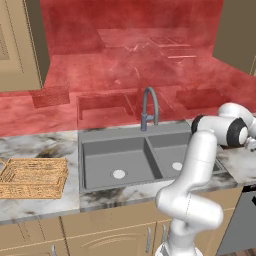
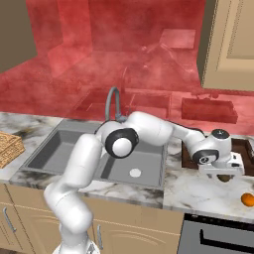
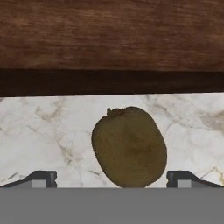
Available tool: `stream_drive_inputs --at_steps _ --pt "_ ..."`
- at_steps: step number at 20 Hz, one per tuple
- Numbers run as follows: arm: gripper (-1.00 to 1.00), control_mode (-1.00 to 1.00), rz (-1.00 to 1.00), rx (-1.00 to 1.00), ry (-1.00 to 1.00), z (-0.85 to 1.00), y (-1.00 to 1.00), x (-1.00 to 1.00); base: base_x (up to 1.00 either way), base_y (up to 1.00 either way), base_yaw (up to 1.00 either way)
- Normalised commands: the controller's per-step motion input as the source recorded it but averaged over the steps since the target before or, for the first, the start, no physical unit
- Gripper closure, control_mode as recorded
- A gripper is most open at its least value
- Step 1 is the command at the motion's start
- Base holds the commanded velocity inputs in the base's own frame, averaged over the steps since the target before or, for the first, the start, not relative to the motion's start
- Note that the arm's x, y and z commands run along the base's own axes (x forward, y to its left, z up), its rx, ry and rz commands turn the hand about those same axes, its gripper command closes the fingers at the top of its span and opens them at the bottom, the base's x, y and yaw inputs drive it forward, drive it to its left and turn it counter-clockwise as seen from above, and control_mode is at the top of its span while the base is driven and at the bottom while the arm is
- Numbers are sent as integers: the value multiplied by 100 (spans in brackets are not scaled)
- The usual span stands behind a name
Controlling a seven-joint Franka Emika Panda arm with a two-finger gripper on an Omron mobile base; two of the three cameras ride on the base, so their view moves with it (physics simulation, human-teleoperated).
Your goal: Pick up all produce items and place them in the sink. Turn on the sink faucet to wash them. Then turn the sink off and put them in the tray.
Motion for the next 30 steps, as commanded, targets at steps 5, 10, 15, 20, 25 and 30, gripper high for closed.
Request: stream_drive_inputs --at_steps 5,10,15,20,25,30 --pt "-100 -100 1 0 0 -15 -2 19 0 0 0" --pt "-100 -100 3 0 0 -15 -12 9 0 0 0" --pt "-100 -100 3 0 -1 -14 0 7 0 0 0" --pt "100 -100 3 -3 -3 -9 0 9 0 0 0" --pt "100 -100 0 0 -3 0 5 -11 0 0 0" --pt "100 -100 2 0 -12 43 69 -92 0 0 0"
